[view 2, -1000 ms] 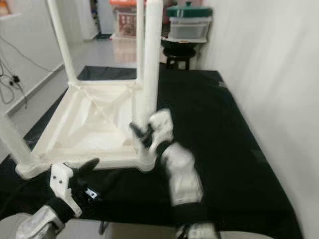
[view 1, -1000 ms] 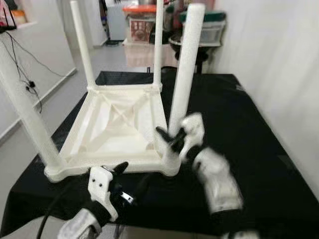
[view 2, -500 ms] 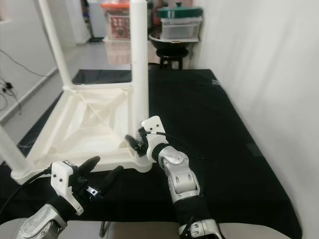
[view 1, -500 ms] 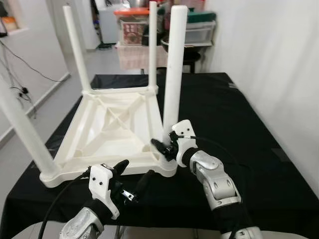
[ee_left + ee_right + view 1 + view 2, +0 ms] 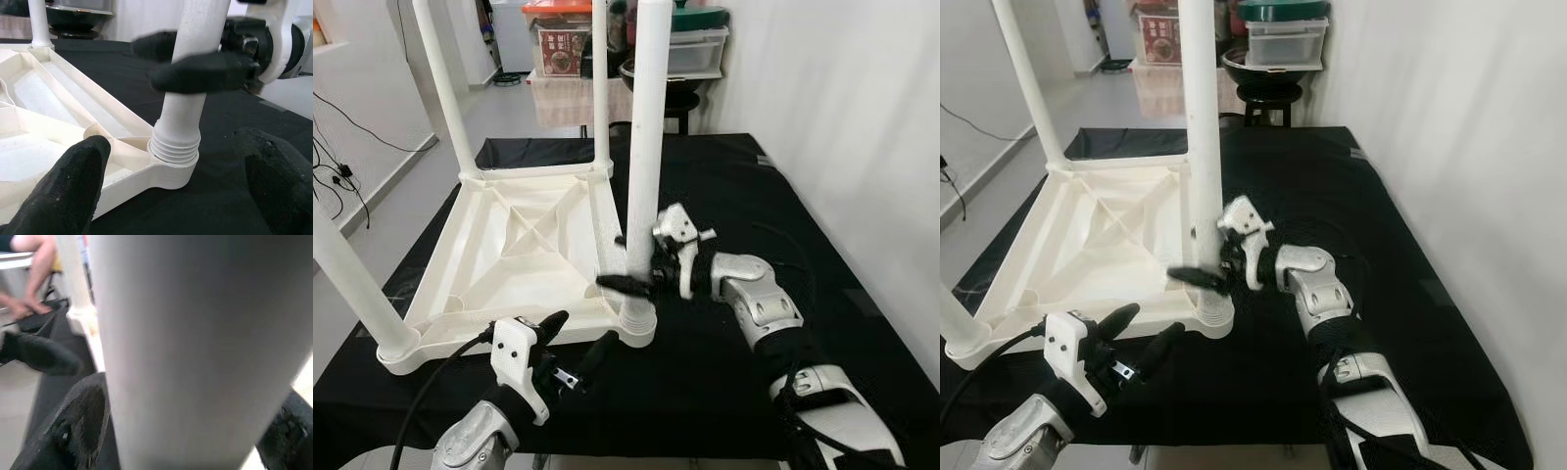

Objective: Building children table

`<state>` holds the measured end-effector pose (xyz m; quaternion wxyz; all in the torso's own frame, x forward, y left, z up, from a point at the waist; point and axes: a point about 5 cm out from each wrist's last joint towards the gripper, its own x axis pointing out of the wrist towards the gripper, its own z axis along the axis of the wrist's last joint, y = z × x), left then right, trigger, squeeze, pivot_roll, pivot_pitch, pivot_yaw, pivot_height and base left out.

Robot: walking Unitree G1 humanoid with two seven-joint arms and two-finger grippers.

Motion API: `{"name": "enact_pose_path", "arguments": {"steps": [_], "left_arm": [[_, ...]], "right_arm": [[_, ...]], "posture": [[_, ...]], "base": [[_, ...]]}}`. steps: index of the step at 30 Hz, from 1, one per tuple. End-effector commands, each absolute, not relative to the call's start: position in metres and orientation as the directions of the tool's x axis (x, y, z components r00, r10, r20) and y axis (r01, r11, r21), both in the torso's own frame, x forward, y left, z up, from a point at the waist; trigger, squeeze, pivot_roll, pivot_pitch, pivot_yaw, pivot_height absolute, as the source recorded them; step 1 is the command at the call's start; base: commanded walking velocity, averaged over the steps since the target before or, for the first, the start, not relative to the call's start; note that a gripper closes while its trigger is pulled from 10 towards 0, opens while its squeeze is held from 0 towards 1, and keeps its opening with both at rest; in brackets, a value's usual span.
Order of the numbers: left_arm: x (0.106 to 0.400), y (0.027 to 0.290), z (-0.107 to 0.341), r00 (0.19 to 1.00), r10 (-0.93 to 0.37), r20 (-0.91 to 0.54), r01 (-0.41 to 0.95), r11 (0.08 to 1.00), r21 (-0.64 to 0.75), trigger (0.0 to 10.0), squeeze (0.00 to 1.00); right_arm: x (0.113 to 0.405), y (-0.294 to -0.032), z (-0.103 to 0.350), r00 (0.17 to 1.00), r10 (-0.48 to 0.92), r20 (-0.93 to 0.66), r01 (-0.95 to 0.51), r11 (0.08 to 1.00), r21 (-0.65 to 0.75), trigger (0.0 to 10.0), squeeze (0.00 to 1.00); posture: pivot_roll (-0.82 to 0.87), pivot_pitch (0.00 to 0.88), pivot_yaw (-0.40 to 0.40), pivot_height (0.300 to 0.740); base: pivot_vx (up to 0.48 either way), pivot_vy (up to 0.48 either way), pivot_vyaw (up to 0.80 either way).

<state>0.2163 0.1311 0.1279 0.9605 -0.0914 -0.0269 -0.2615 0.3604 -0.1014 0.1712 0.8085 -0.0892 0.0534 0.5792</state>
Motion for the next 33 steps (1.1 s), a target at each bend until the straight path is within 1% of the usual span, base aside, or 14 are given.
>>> {"name": "enact_pose_path", "arguments": {"steps": [1,3,4,11,14,18,20,21,22,23,25,27,32,33], "left_arm": [[0.217,0.13,0.126,0.863,-0.497,0.094,0.506,0.846,-0.17,10.0,0.0],[0.217,0.13,0.126,0.863,-0.497,0.094,0.506,0.846,-0.17,10.0,0.0],[0.217,0.13,0.126,0.862,-0.498,0.094,0.506,0.845,-0.171,10.0,0.0],[0.217,0.129,0.126,0.861,-0.5,0.095,0.508,0.843,-0.175,10.0,0.0],[0.216,0.128,0.127,0.861,-0.499,0.098,0.508,0.843,-0.178,10.0,0.0],[0.216,0.128,0.127,0.861,-0.498,0.099,0.508,0.843,-0.179,10.0,0.0],[0.214,0.129,0.128,0.861,-0.498,0.101,0.508,0.842,-0.179,10.0,0.0],[0.213,0.131,0.129,0.861,-0.498,0.102,0.508,0.843,-0.179,10.0,0.0],[0.213,0.132,0.13,0.861,-0.498,0.103,0.508,0.843,-0.178,10.0,0.0],[0.213,0.133,0.13,0.861,-0.498,0.102,0.508,0.843,-0.178,10.0,0.0],[0.213,0.133,0.13,0.861,-0.498,0.101,0.508,0.843,-0.178,10.0,0.0],[0.213,0.133,0.13,0.86,-0.501,0.099,0.51,0.84,-0.185,10.0,0.0],[0.213,0.133,0.13,0.858,-0.505,0.099,0.514,0.838,-0.183,10.0,0.0],[0.213,0.133,0.13,0.86,-0.5,0.1,0.51,0.841,-0.181,10.0,0.0]], "right_arm": [[0.366,-0.091,0.187,0.268,0.952,-0.149,-0.962,0.257,-0.091,4.7,0.0],[0.368,-0.091,0.19,0.248,0.959,-0.135,-0.968,0.239,-0.082,4.7,0.0],[0.368,-0.091,0.193,0.223,0.967,-0.121,-0.974,0.216,-0.071,0.0,0.0],[0.371,-0.098,0.193,0.21,0.971,-0.114,-0.977,0.205,-0.053,0.0,0.0],[0.371,-0.112,0.189,0.284,0.953,-0.101,-0.958,0.278,-0.069,0.0,0.0],[0.372,-0.118,0.187,0.316,0.944,-0.099,-0.948,0.309,-0.08,0.0,0.0],[0.373,-0.122,0.172,0.481,0.869,-0.112,-0.876,0.481,-0.028,0.0,0.0],[0.378,-0.12,0.159,0.734,0.664,-0.141,-0.677,0.732,-0.077,0.0,0.0],[0.373,-0.122,0.148,0.887,0.436,-0.153,-0.453,0.886,-0.096,0.0,0.0],[0.36,-0.116,0.139,0.92,0.354,-0.165,-0.37,0.926,-0.076,0.0,0.0],[0.348,-0.105,0.136,0.922,0.355,-0.156,-0.371,0.924,-0.092,0.0,0.0],[0.34,-0.083,0.134,0.856,0.495,-0.147,-0.513,0.847,-0.139,0.0,0.0],[0.344,-0.076,0.134,0.833,0.533,-0.146,-0.551,0.824,-0.134,0.0,0.0],[0.344,-0.075,0.134,0.833,0.533,-0.146,-0.55,0.825,-0.131,1.9,0.0]], "posture": [[-0.01,0.0,-0.038,0.74],[-0.01,0.0,-0.038,0.74],[-0.01,0.0,-0.039,0.74],[-0.01,0.0,-0.039,0.74],[-0.01,0.0,-0.043,0.74],[-0.01,0.0,-0.043,0.74],[-0.03,0.009,-0.05,0.74],[-0.03,0.018,-0.041,0.74],[-0.03,0.018,-0.041,0.74],[-0.04,0.028,-0.019,0.74],[-0.05,0.026,-0.015,0.74],[-0.05,0.018,-0.022,0.74],[-0.04,0.019,-0.028,0.74],[-0.04,0.02,-0.029,0.74]], "base": [[0.0,0.0,0.0],[0.0,0.0,0.0],[0.0,0.0,0.0],[0.0,0.0,0.0],[0.0,0.0,0.0],[0.0,0.0,0.0],[0.0,0.0,0.0],[0.0,0.0,0.0],[0.0,0.0,0.0],[0.0,0.0,0.0],[0.0,0.0,0.0],[0.0,0.0,0.0],[0.0,0.0,0.0],[0.0,0.0,0.0]]}}
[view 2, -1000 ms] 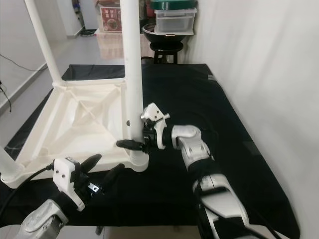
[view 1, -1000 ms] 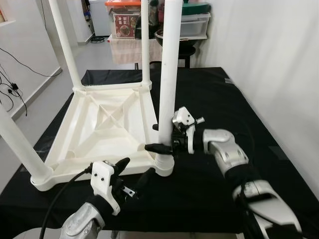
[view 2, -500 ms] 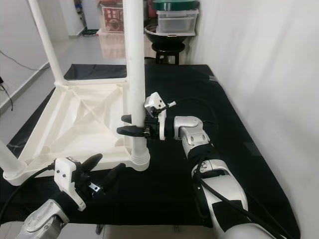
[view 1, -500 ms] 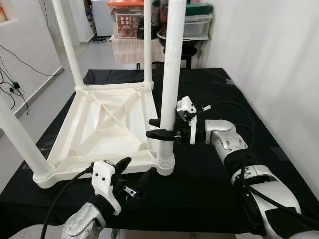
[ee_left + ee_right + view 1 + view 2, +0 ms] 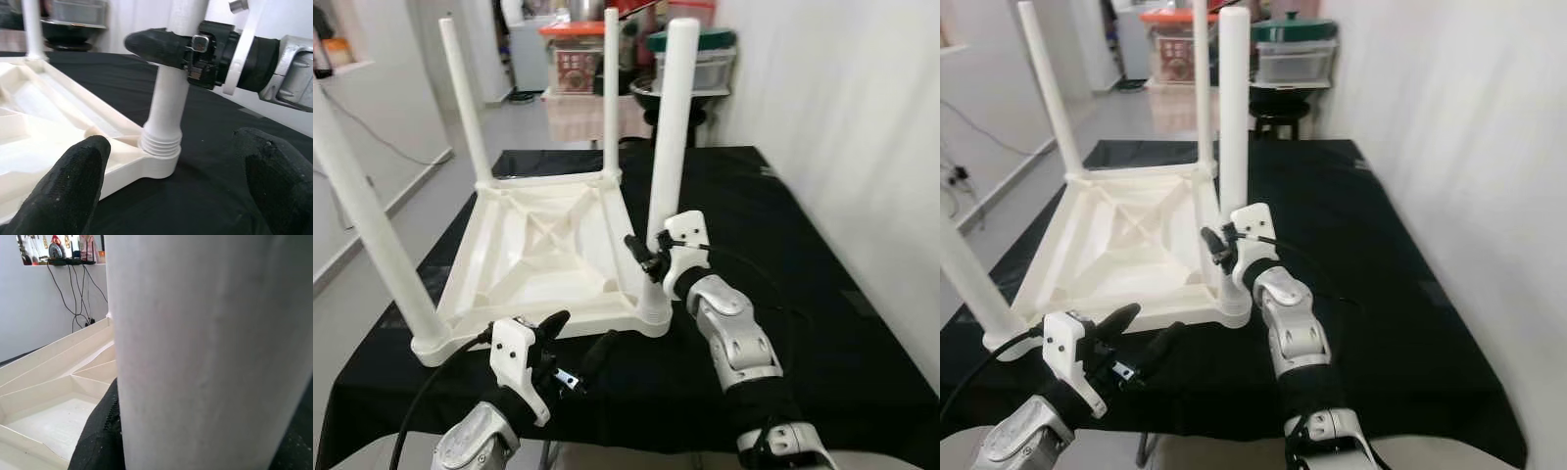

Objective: Building children table

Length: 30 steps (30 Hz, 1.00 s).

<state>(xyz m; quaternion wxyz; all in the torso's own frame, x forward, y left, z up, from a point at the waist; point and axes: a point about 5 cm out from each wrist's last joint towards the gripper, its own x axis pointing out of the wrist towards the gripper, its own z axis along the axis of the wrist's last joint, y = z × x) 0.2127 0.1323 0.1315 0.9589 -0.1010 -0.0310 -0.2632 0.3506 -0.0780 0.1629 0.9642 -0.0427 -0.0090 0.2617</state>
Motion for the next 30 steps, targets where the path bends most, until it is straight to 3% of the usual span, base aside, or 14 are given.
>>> {"name": "enact_pose_path", "arguments": {"steps": [1,2,3,4,7,13,14,15,16,22,23,25,26,30], "left_arm": [[0.213,0.133,0.13,0.863,-0.494,0.101,0.504,0.844,-0.181,10.0,0.0],[0.213,0.133,0.13,0.866,-0.49,0.102,0.501,0.846,-0.182,10.0,0.0],[0.213,0.133,0.13,0.867,-0.488,0.102,0.499,0.847,-0.184,10.0,0.0],[0.214,0.133,0.13,0.866,-0.49,0.102,0.501,0.846,-0.185,10.0,0.0],[0.214,0.133,0.13,0.864,-0.493,0.101,0.503,0.844,-0.185,10.0,0.0],[0.215,0.132,0.129,0.86,-0.501,0.099,0.511,0.839,-0.19,10.0,0.0],[0.215,0.131,0.128,0.86,-0.501,0.099,0.511,0.838,-0.19,10.0,0.0],[0.215,0.131,0.128,0.86,-0.501,0.099,0.511,0.838,-0.19,10.0,0.0],[0.215,0.131,0.128,0.86,-0.501,0.098,0.51,0.839,-0.19,10.0,0.0],[0.214,0.132,0.128,0.862,-0.498,0.096,0.507,0.841,-0.19,10.0,0.0],[0.214,0.132,0.128,0.862,-0.498,0.095,0.507,0.841,-0.19,10.0,0.0],[0.214,0.132,0.128,0.862,-0.499,0.095,0.507,0.841,-0.19,10.0,0.0],[0.214,0.132,0.128,0.861,-0.499,0.094,0.508,0.84,-0.19,10.0,0.0],[0.213,0.131,0.128,0.861,-0.5,0.093,0.509,0.84,-0.19,10.0,0.0]], "right_arm": [[0.344,-0.075,0.134,0.846,0.51,-0.154,-0.53,0.837,-0.137,1.9,0.0],[0.344,-0.073,0.136,0.84,0.522,-0.148,-0.54,0.832,-0.128,10.0,0.1],[0.343,-0.071,0.138,0.835,0.531,-0.144,-0.547,0.828,-0.121,10.0,0.1],[0.341,-0.068,0.143,0.829,0.543,-0.135,-0.556,0.826,-0.096,10.0,1.0],[0.34,-0.065,0.147,0.824,0.552,-0.129,-0.563,0.823,-0.078,10.0,1.0],[0.348,-0.053,0.182,0.551,0.834,-0.012,-0.833,0.549,-0.071,10.0,1.0],[0.346,-0.053,0.187,0.39,0.921,-0.022,-0.915,0.385,-0.125,10.0,0.62],[0.346,-0.053,0.187,0.39,0.921,-0.022,-0.915,0.385,-0.125,10.0,0.62],[0.346,-0.055,0.188,0.316,0.948,-0.042,-0.942,0.308,-0.135,10.0,0.0],[0.358,-0.062,0.195,0.215,0.974,-0.066,-0.973,0.208,-0.101,10.0,0.0],[0.36,-0.063,0.196,0.212,0.975,-0.065,-0.974,0.206,-0.091,9.0,0.0],[0.362,-0.064,0.196,0.194,0.979,-0.07,-0.979,0.188,-0.079,9.0,0.0],[0.363,-0.066,0.195,0.157,0.986,-0.057,-0.987,0.155,-0.045,0.0,0.0],[0.364,-0.069,0.192,0.157,0.985,-0.067,-0.987,0.155,-0.031,0.0,0.0]], "posture": [[-0.04,0.019,-0.029,0.74],[-0.04,0.017,-0.027,0.74],[-0.04,0.017,-0.027,0.74],[-0.04,0.011,-0.028,0.74],[-0.04,0.011,-0.028,0.74],[-0.03,0.0,-0.027,0.74],[-0.03,0.0,-0.03,0.74],[-0.03,0.0,-0.03,0.74],[-0.02,0.0,-0.03,0.74],[-0.01,0.0,-0.028,0.74],[-0.01,0.0,-0.028,0.74],[-0.01,0.0,-0.029,0.74],[-0.01,0.0,-0.028,0.74],[-0.01,0.0,-0.028,0.74]], "base": [[0.0,0.0,0.0],[0.0,0.0,0.0],[0.0,0.0,0.0],[0.0,0.0,0.0],[0.0,0.0,0.0],[0.0,0.0,0.0],[0.0,0.0,0.0],[0.0,0.0,0.0],[0.0,0.0,0.0],[0.0,0.0,0.0],[0.0,0.0,0.0],[0.0,0.0,0.0],[0.0,0.0,0.0],[0.0,0.0,0.0]]}}
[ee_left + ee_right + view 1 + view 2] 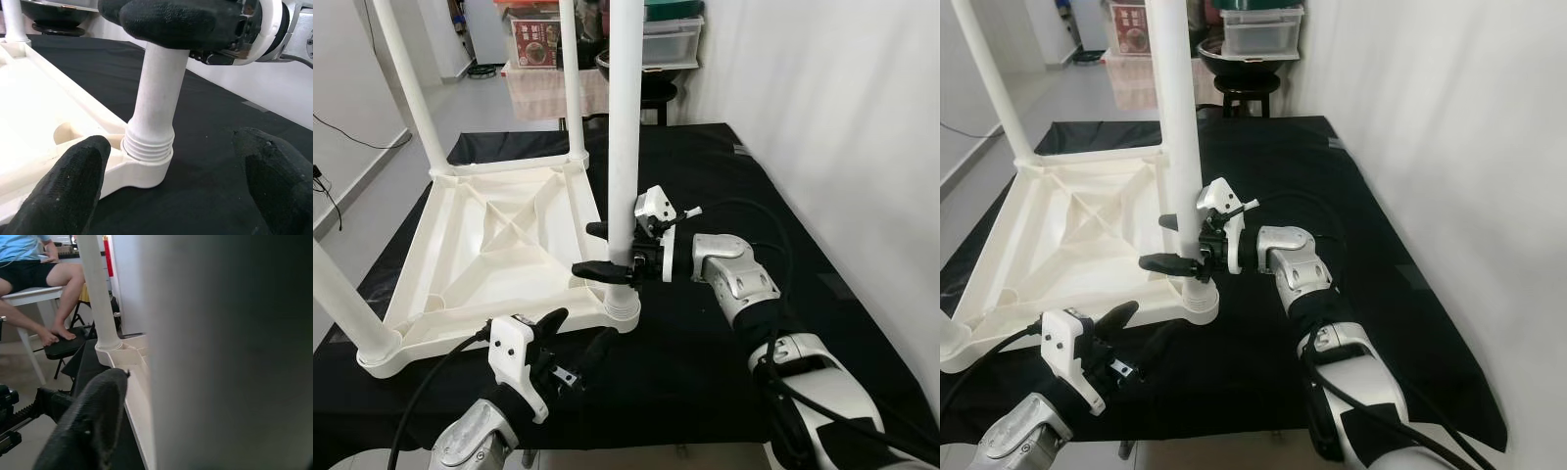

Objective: Building children table

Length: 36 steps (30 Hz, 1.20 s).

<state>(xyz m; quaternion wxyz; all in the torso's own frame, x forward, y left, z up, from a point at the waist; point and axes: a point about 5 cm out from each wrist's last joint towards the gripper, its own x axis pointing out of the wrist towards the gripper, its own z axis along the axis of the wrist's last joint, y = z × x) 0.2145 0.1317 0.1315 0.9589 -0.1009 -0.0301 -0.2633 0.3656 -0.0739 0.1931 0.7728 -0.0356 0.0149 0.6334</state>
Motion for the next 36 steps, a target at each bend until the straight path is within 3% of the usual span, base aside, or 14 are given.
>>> {"name": "enact_pose_path", "arguments": {"steps": [1,5,11,12,13,15,16,19,24,25,27,28,35,36], "left_arm": [[0.213,0.131,0.128,0.861,-0.501,0.093,0.509,0.839,-0.19,10.0,0.0],[0.213,0.13,0.129,0.86,-0.501,0.094,0.509,0.839,-0.191,10.0,0.0],[0.209,0.131,0.131,0.859,-0.502,0.096,0.511,0.837,-0.194,10.0,0.0],[0.209,0.131,0.131,0.859,-0.502,0.096,0.511,0.837,-0.194,10.0,0.0],[0.208,0.132,0.131,0.859,-0.503,0.095,0.512,0.837,-0.194,10.0,0.0],[0.208,0.132,0.131,0.859,-0.503,0.095,0.512,0.837,-0.194,10.0,0.0],[0.207,0.133,0.132,0.859,-0.504,0.092,0.512,0.837,-0.192,10.0,0.0],[0.206,0.134,0.131,0.858,-0.507,0.086,0.513,0.836,-0.193,10.0,0.0],[0.207,0.133,0.13,0.851,-0.519,0.078,0.524,0.831,-0.189,10.0,0.0],[0.208,0.134,0.13,0.857,-0.51,0.072,0.514,0.839,-0.177,10.0,0.0],[0.208,0.134,0.129,0.86,-0.506,0.066,0.51,0.844,-0.168,10.0,0.0],[0.209,0.134,0.129,0.861,-0.504,0.062,0.507,0.847,-0.161,10.0,0.0],[0.209,0.132,0.127,0.854,-0.518,0.046,0.519,0.844,-0.133,10.0,0.0],[0.209,0.132,0.127,0.855,-0.516,0.045,0.517,0.847,-0.125,10.0,0.0]], "right_arm": [[0.365,-0.071,0.19,0.169,0.983,-0.073,-0.985,0.168,-0.03,0.0,0.0],[0.366,-0.077,0.186,0.21,0.975,-0.071,-0.978,0.208,-0.026,0.0,0.0],[0.359,-0.102,0.158,0.415,0.903,-0.11,-0.909,0.418,0.0,0.0,0.0],[0.359,-0.102,0.158,0.415,0.903,-0.11,-0.909,0.418,0.0,0.0,0.0],[0.346,-0.097,0.135,0.619,0.765,-0.176,-0.769,0.636,0.06,0.0,0.0],[0.346,-0.097,0.135,0.619,0.765,-0.176,-0.769,0.636,0.06,0.0,0.0],[0.329,-0.091,0.121,0.73,0.644,-0.231,-0.655,0.755,0.034,0.0,0.0],[0.321,-0.085,0.121,0.814,0.536,-0.224,-0.555,0.831,-0.03,0.0,0.0],[0.335,-0.081,0.123,0.82,0.531,-0.213,-0.551,0.833,-0.046,0.0,0.0],[0.339,-0.079,0.127,0.831,0.515,-0.211,-0.536,0.842,-0.054,10.0,0.0],[0.341,-0.079,0.132,0.827,0.526,-0.198,-0.545,0.837,-0.05,10.0,0.0],[0.34,-0.079,0.136,0.827,0.529,-0.19,-0.546,0.837,-0.047,10.0,1.0],[0.34,-0.069,0.165,0.653,0.755,-0.063,-0.756,0.655,0.023,10.0,1.0],[0.342,-0.07,0.169,0.609,0.792,-0.047,-0.792,0.611,0.022,10.0,0.94]], "posture": [[-0.01,0.0,-0.029,0.74],[-0.01,0.001,-0.028,0.74],[-0.01,0.026,-0.036,0.74],[-0.01,0.026,-0.036,0.74],[-0.01,0.041,-0.039,0.74],[-0.01,0.041,-0.039,0.74],[-0.01,0.046,-0.028,0.74],[-0.03,0.032,-0.012,0.74],[-0.01,0.026,-0.027,0.74],[-0.01,0.021,-0.022,0.74],[-0.01,0.017,-0.017,0.74],[-0.01,0.017,-0.017,0.74],[-0.01,0.003,-0.009,0.74],[-0.01,0.0,-0.011,0.74]], "base": [[0.0,0.0,0.0],[0.0,0.0,0.0],[0.0,0.0,0.0],[0.0,0.0,0.0],[0.0,0.0,0.0],[0.0,0.0,0.0],[0.0,0.0,0.0],[0.0,0.0,0.0],[0.0,0.0,0.0],[0.0,0.0,0.0],[0.0,0.0,0.0],[0.0,0.0,0.0],[0.0,0.0,0.0],[0.0,0.0,0.0]]}}
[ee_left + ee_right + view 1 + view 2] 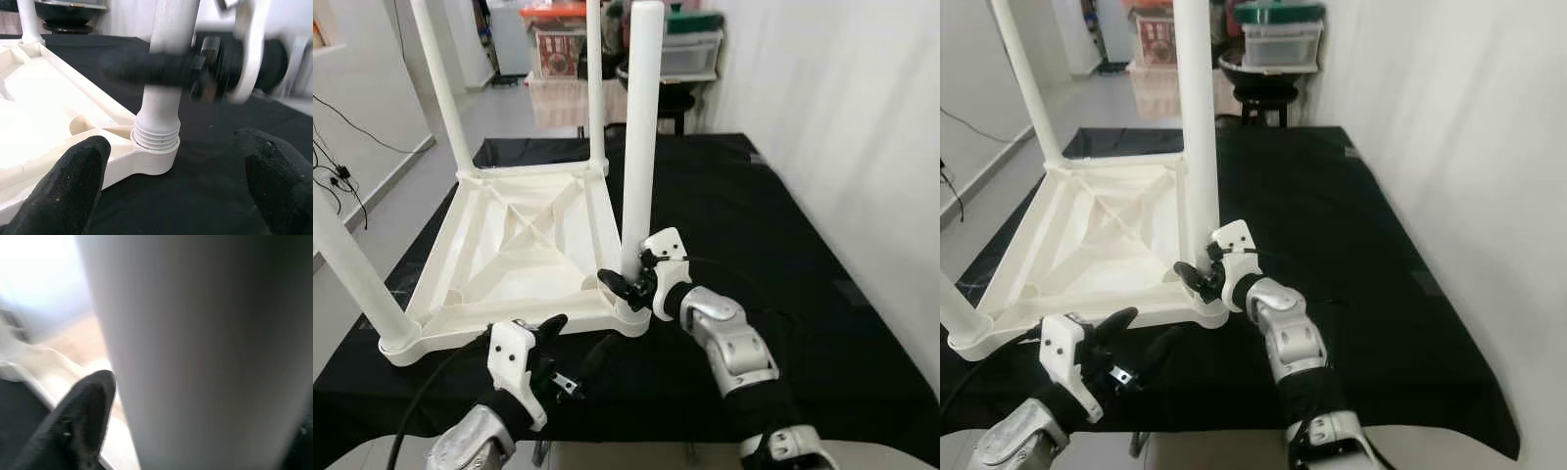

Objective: Building children table

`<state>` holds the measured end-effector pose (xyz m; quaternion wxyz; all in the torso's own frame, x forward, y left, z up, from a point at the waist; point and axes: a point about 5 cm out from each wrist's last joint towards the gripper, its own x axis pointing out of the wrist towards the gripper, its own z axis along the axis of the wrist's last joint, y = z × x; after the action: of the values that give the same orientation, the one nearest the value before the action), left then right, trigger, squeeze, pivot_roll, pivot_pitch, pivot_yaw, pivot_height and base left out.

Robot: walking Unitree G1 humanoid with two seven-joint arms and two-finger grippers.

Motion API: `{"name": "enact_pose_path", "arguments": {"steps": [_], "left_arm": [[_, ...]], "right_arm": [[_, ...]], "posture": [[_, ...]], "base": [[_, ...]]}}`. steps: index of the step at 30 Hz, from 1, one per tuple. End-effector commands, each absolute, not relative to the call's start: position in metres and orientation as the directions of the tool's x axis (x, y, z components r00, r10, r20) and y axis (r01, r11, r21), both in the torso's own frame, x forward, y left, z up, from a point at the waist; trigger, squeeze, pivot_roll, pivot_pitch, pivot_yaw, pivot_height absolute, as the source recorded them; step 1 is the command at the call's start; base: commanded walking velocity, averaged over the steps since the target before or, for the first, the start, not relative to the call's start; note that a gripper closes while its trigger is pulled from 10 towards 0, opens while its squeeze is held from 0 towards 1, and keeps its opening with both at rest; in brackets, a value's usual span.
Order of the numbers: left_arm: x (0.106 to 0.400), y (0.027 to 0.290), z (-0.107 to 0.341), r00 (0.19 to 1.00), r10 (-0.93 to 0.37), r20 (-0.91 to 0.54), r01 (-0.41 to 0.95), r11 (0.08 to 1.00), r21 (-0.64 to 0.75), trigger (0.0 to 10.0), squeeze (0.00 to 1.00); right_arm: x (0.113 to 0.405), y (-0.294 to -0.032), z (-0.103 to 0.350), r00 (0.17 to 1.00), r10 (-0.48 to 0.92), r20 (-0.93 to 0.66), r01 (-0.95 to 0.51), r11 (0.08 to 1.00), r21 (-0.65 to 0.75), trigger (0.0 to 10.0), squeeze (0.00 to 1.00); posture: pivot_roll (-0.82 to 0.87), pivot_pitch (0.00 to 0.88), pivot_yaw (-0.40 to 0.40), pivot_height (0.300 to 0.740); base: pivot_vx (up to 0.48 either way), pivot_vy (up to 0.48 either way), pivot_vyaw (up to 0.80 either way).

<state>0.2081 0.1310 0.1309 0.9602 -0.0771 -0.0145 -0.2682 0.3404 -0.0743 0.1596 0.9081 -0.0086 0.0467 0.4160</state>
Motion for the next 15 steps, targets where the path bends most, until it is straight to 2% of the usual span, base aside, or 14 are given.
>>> {"name": "enact_pose_path", "arguments": {"steps": [1,3,5,7,11,14,15], "left_arm": [[0.209,0.132,0.127,0.856,-0.515,0.044,0.516,0.848,-0.12,10.0,0.0],[0.209,0.131,0.127,0.859,-0.509,0.044,0.511,0.854,-0.099,10.0,0.0],[0.209,0.131,0.127,0.86,-0.508,0.044,0.51,0.855,-0.094,10.0,0.0],[0.207,0.128,0.126,0.858,-0.512,0.035,0.513,0.856,-0.068,10.0,0.0],[0.206,0.126,0.125,0.859,-0.511,0.03,0.512,0.857,-0.056,10.0,0.0],[0.205,0.127,0.124,0.862,-0.506,0.028,0.507,0.86,-0.053,10.0,0.0],[0.204,0.127,0.124,0.865,-0.502,0.029,0.503,0.863,-0.049,10.0,0.0]], "right_arm": [[0.343,-0.071,0.172,0.581,0.813,-0.039,-0.813,0.582,0.021,10.0,0.0],[0.345,-0.078,0.174,0.495,0.868,-0.036,-0.869,0.494,-0.015,10.0,0.0],[0.346,-0.079,0.175,0.475,0.879,-0.036,-0.88,0.474,-0.025,10.0,0.0],[0.35,-0.086,0.168,0.374,0.923,-0.095,-0.927,0.373,-0.032,10.0,0.0],[0.355,-0.093,0.164,0.327,0.935,-0.139,-0.945,0.326,-0.034,10.0,0.0],[0.361,-0.094,0.168,0.34,0.931,-0.13,-0.94,0.34,-0.026,10.0,0.0],[0.366,-0.094,0.174,0.341,0.934,-0.102,-0.939,0.343,0.002,0.0,0.0]], "posture": [[-0.01,0.0,-0.011,0.74],[0.0,0.0,-0.012,0.74],[0.0,0.0,-0.012,0.74],[0.01,0.0,-0.018,0.74],[0.02,0.0,-0.019,0.74],[0.02,0.0,-0.02,0.74],[0.02,0.0,-0.018,0.74]], "base": [[0.0,0.0,0.0],[0.0,0.0,0.0],[0.0,0.0,0.0],[0.0,0.0,0.0],[0.0,0.0,0.0],[0.0,0.0,0.0],[0.0,0.0,0.0]]}}
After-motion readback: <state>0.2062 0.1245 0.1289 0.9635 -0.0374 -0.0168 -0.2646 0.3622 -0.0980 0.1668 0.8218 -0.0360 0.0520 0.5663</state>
